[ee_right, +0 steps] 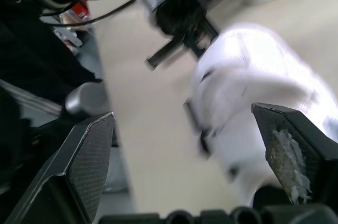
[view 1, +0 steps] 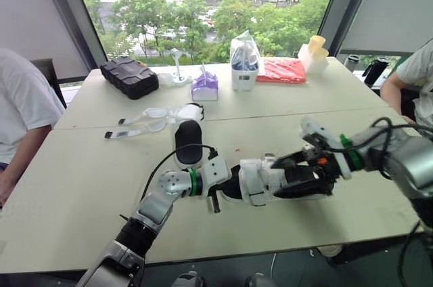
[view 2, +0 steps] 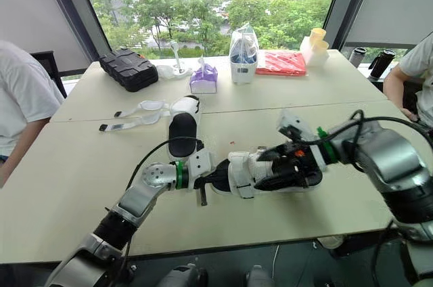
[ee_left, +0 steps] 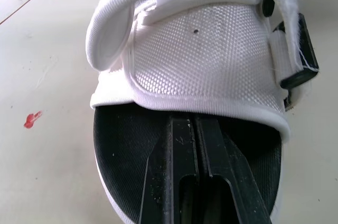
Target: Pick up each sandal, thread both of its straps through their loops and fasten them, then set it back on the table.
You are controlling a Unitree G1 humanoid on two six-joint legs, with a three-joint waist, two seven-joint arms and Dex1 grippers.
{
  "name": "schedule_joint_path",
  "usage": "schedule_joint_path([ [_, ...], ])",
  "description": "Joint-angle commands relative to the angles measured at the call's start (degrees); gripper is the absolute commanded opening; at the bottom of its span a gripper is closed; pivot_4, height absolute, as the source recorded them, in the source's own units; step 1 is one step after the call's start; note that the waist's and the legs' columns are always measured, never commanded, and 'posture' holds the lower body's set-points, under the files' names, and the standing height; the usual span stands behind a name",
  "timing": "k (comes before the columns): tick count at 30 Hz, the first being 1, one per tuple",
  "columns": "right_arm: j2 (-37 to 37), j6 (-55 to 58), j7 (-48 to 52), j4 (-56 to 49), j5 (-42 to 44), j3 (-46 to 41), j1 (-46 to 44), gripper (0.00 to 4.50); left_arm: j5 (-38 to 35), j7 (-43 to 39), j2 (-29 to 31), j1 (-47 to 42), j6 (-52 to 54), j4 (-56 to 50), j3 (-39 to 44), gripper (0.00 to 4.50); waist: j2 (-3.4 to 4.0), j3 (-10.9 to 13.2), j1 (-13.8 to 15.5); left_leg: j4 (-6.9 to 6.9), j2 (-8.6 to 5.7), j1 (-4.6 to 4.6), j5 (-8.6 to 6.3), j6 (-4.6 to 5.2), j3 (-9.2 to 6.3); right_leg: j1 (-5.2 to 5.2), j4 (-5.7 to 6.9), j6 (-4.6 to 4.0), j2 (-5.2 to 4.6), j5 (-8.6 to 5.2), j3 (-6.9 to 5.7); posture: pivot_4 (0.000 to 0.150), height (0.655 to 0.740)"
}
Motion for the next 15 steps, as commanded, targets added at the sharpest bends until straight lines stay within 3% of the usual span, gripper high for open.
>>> schedule_joint_path([
  [1,0.9,1.2,-3.6,-6.5,3.6,-4.3,7.5,4.47,0.9,-0.4,0.5,0.2,0.7,0.9,-0.8,0.00,0.01,0.0,0.2,-0.02,0.00,0.01,0.00,0.00,0.05,-0.01,0.00,0.00,0.00,0.00,0.05,0.150,0.7400],
  [5,3.9,-1.1,-8.5,-7.7,2.6,-4.2,14.1,4.47,0.8,-0.7,0.4,-0.4,0.5,1.5,-0.9,0.00,0.00,0.0,0.2,0.00,0.05,0.01,0.00,0.00,0.07,0.00,-0.02,-0.02,0.00,-0.01,0.04,0.150,0.7400],
  [15,7.8,-6.3,-13.2,-5.0,0.3,-0.6,15.1,4.47,0.8,-1.2,0.4,-0.2,0.6,1.1,-1.2,0.00,-0.02,0.0,0.3,0.08,0.06,0.02,0.00,0.02,0.12,0.06,-0.10,-0.04,-0.01,0.00,-0.06,0.150,0.7400],
])
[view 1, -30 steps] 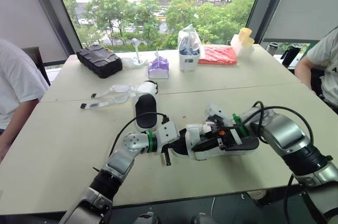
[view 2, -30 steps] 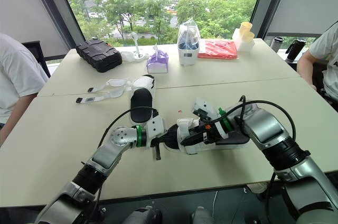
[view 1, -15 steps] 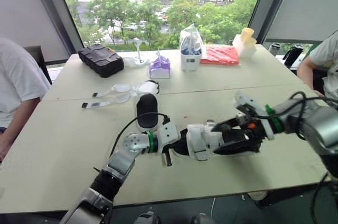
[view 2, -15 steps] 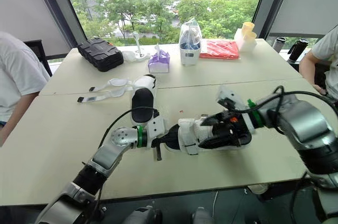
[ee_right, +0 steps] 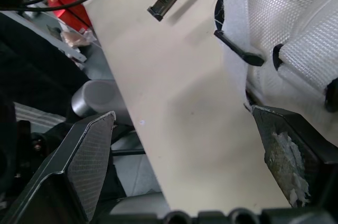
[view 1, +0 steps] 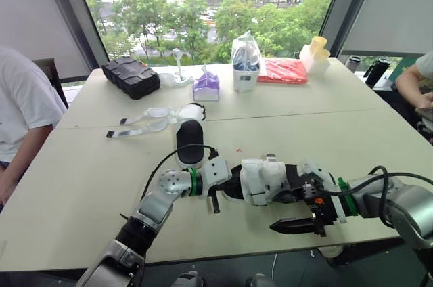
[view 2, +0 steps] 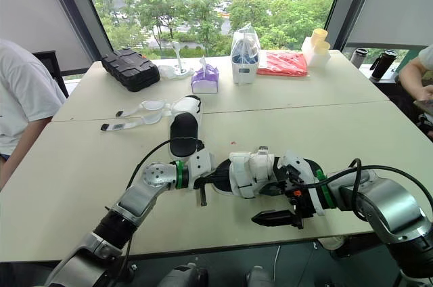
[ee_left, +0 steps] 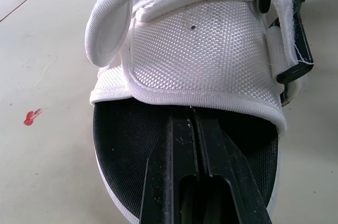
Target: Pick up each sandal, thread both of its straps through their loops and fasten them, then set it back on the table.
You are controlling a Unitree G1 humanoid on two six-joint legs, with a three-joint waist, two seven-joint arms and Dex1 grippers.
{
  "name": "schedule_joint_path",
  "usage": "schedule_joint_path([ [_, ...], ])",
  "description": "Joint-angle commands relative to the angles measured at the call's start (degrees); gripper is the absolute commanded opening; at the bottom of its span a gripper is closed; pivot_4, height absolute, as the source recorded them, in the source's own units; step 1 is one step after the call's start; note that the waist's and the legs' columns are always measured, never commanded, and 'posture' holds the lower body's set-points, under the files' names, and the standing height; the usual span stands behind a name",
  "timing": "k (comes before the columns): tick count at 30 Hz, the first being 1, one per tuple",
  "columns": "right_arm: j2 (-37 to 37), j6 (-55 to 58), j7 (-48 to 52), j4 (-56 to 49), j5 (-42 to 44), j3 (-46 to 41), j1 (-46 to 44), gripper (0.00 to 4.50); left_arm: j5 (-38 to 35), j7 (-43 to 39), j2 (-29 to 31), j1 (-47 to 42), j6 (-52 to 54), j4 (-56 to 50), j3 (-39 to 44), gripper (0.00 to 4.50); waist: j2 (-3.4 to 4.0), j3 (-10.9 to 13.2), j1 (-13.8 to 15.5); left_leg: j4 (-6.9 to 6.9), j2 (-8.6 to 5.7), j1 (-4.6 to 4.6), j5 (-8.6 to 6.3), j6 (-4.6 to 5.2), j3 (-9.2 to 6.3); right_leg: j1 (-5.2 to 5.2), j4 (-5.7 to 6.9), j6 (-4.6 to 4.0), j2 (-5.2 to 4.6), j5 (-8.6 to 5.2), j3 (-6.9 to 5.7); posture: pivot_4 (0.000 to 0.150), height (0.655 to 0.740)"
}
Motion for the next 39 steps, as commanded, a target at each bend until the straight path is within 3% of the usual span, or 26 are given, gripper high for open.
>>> schedule_joint_path([
  [1,1.4,-1.7,-1.0,0.5,-0.1,0.9,-0.4,4.47,0.8,-0.6,0.4,0.6,0.7,0.2,-1.1,0.00,0.00,0.0,0.0,0.00,0.00,0.00,0.00,0.00,0.00,0.01,0.00,0.00,0.00,0.00,0.00,0.150,0.7400],
  [15,6.3,-1.9,-2.6,3.1,-0.7,5.8,-3.8,4.47,0.9,-0.4,0.6,1.0,1.2,-0.5,-1.0,0.00,-0.01,0.0,-0.1,0.01,0.01,0.03,0.00,0.00,-0.01,0.04,0.01,-0.01,0.02,0.00,0.00,0.150,0.7400],
  [18,7.3,-1.7,-3.0,4.9,-1.2,6.9,-4.8,3.58,0.8,-0.3,0.7,1.2,1.3,-0.7,-0.9,0.00,-0.01,0.0,-0.1,0.01,0.01,0.03,0.00,0.00,-0.02,0.04,0.01,-0.01,0.02,0.00,0.00,0.150,0.7400],
  [25,8.5,-1.8,-3.2,7.8,-2.6,8.5,-6.1,0.04,0.8,-0.2,0.7,1.2,1.7,-0.9,-0.9,0.00,-0.01,0.0,-0.1,0.01,0.00,0.04,0.00,0.00,-0.02,0.04,0.00,0.00,0.02,0.00,-0.01,0.150,0.7400],
  [39,0.0,-3.2,5.3,1.9,-4.3,16.6,-0.2,0.04,0.9,-0.4,0.9,1.8,2.1,-1.8,-1.5,0.00,-0.01,0.0,0.0,0.05,0.01,0.11,-0.03,0.03,-0.06,0.21,-0.07,-0.02,0.00,-0.01,-0.09,0.150,0.7400],
])
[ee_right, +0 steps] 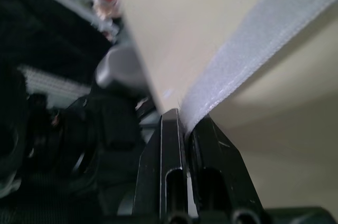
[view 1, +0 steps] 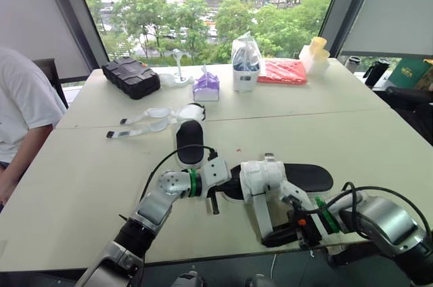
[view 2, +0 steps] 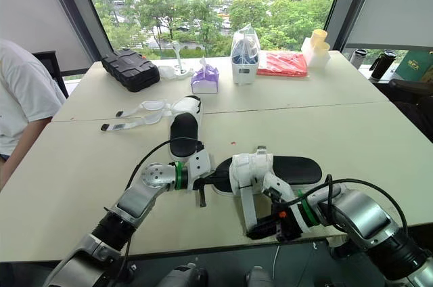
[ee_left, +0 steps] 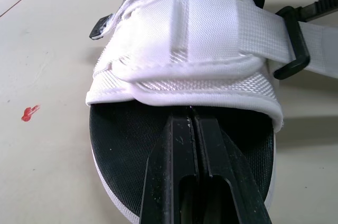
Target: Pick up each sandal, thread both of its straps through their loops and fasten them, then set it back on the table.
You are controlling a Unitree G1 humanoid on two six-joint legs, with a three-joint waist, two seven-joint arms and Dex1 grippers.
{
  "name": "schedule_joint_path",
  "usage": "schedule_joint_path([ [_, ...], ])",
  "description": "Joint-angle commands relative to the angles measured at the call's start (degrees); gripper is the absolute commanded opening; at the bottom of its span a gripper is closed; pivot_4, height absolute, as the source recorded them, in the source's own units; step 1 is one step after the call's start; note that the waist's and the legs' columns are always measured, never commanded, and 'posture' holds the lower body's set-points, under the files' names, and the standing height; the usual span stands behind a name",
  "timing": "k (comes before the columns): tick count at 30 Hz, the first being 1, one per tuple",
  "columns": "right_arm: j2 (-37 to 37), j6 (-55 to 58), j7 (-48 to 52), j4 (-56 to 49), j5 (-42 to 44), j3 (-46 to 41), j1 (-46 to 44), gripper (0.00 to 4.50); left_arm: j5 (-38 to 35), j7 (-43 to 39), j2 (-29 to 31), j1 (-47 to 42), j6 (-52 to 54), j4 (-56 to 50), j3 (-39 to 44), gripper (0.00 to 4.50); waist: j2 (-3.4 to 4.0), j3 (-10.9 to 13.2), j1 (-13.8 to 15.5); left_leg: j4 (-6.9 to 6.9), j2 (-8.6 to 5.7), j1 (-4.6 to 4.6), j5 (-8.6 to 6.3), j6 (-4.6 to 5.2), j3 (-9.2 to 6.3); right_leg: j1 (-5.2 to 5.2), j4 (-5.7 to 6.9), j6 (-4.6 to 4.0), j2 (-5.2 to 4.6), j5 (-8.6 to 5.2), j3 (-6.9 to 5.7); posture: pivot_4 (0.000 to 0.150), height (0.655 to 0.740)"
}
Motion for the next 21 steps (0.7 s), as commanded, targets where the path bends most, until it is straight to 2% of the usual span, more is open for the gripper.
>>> schedule_joint_path([
  [1,-0.9,-1.2,1.9,-1.9,-0.7,1.8,0.3,0.04,1.2,-0.5,0.6,1.0,0.6,0.0,-1.4,0.00,0.00,0.0,0.0,0.00,0.00,0.00,0.00,0.00,0.00,0.00,-0.01,0.00,0.00,0.00,-0.01,0.150,0.7400],
  [8,-1.0,-0.8,1.9,-2.3,0.1,-0.7,-1.2,0.04,1.7,-0.5,0.9,1.3,0.3,-0.1,-2.0,0.00,0.00,0.0,0.0,-0.01,0.00,-0.01,-0.01,0.02,-0.01,-0.01,-0.05,0.02,0.00,0.00,-0.05,0.150,0.7400],
  [10,-2.3,0.1,2.5,-4.4,2.5,-4.4,-2.2,0.04,2.2,-0.7,1.2,1.5,0.0,-0.1,-2.4,0.00,0.00,0.0,0.0,-0.01,0.00,-0.01,-0.01,0.02,-0.01,0.00,-0.05,0.02,0.00,0.00,-0.04,0.150,0.7400],
  [14,-3.8,2.6,3.4,-5.6,8.2,-11.5,-10.2,0.04,2.5,-0.8,1.2,1.4,-0.6,0.4,-2.7,0.00,0.03,0.0,-0.2,0.00,0.00,-0.01,-0.02,0.02,0.05,-0.03,-0.05,0.01,-0.02,0.01,-0.01,0.150,0.7400],
  [18,-0.8,4.2,2.3,-0.3,8.2,-10.8,-18.0,0.04,2.6,-0.8,0.9,0.9,-0.9,1.1,-2.8,0.00,-0.08,0.0,0.1,-0.01,0.06,-0.03,-0.02,0.01,-0.10,0.02,-0.09,0.00,-0.01,0.00,-0.14,0.150,0.7400],
  [21,0.9,1.5,2.4,4.5,3.9,-7.0,-21.3,0.04,2.6,-0.7,0.7,0.6,-1.2,1.5,-2.9,0.00,-0.07,0.0,0.0,-0.02,0.02,-0.12,-0.02,0.03,0.00,-0.09,-0.11,0.01,-0.05,0.02,-0.08,0.150,0.7400],
])
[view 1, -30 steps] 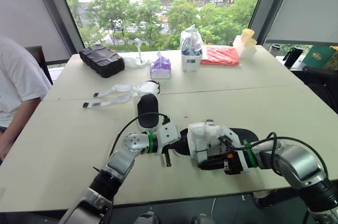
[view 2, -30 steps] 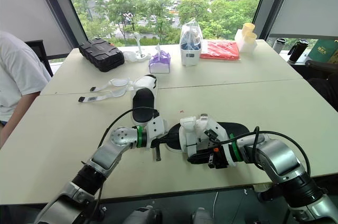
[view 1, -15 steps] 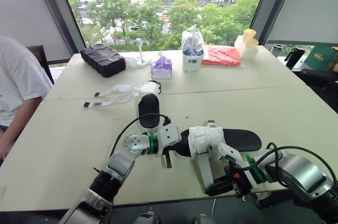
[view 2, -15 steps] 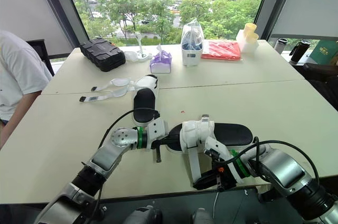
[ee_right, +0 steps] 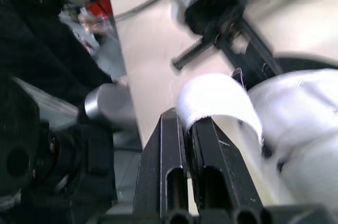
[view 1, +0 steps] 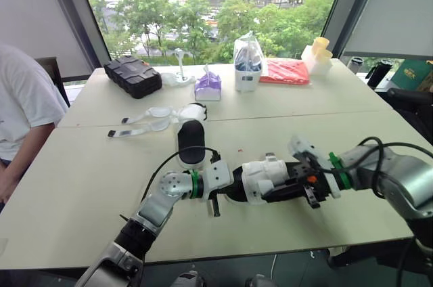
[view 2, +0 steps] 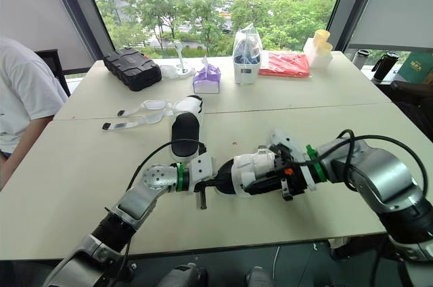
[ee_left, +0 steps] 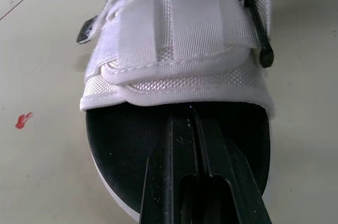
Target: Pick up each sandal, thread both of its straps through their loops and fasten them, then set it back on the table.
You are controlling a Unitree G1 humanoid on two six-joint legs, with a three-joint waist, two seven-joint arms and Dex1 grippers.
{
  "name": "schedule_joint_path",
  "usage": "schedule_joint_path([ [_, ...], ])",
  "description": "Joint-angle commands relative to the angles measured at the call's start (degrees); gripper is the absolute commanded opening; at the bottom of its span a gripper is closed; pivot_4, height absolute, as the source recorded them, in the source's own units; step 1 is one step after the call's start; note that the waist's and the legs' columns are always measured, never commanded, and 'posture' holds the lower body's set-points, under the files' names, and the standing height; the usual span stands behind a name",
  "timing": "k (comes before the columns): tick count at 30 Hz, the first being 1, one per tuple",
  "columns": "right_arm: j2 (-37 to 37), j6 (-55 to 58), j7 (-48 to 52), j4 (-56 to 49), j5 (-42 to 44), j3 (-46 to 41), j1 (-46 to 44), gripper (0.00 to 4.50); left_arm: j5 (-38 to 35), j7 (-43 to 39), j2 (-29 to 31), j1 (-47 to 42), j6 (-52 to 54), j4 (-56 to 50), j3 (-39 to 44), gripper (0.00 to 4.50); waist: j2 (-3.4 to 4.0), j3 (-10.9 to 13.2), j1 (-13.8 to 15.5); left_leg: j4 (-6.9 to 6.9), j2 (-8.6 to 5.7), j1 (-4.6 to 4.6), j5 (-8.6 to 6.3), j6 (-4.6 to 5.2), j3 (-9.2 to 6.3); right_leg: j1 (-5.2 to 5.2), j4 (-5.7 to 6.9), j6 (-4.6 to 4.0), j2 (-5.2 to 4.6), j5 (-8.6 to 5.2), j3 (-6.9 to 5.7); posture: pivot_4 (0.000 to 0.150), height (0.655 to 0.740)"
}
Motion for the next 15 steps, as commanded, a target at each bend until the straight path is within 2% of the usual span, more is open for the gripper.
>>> schedule_joint_path([
  [1,0.9,-4.6,0.4,4.0,-4.4,2.4,-4.0,0.04,1.6,-0.5,0.4,0.6,0.4,1.9,-1.6,0.00,0.00,0.0,0.0,0.00,-0.01,0.00,0.00,0.00,0.02,-0.01,0.00,0.00,-0.01,0.00,0.01,0.150,0.7400],
  [6,3.2,-8.5,2.1,10.0,-9.0,7.0,-5.9,0.04,1.6,-0.4,0.5,0.7,0.2,1.9,-1.4,0.00,0.02,0.0,-0.1,0.01,0.00,0.02,0.00,0.00,0.02,0.00,0.03,-0.02,0.01,0.01,0.01,0.150,0.7400],
  [9,4.6,-11.4,3.1,14.7,-11.8,8.6,-6.9,0.99,1.6,-0.2,0.9,1.0,0.4,1.5,-1.2,0.00,0.02,0.0,-0.1,0.02,0.00,0.04,0.00,0.00,0.02,0.01,0.03,-0.02,0.02,0.01,0.00,0.150,0.7400],
  [15,7.7,-13.5,2.4,22.7,-15.5,9.4,-10.4,4.00,1.4,0.0,1.2,1.4,0.8,0.8,-1.0,0.00,0.03,0.0,-0.2,0.03,0.01,0.17,0.00,-0.01,0.01,0.10,0.09,-0.06,0.05,0.05,0.01,0.150,0.7400],
])
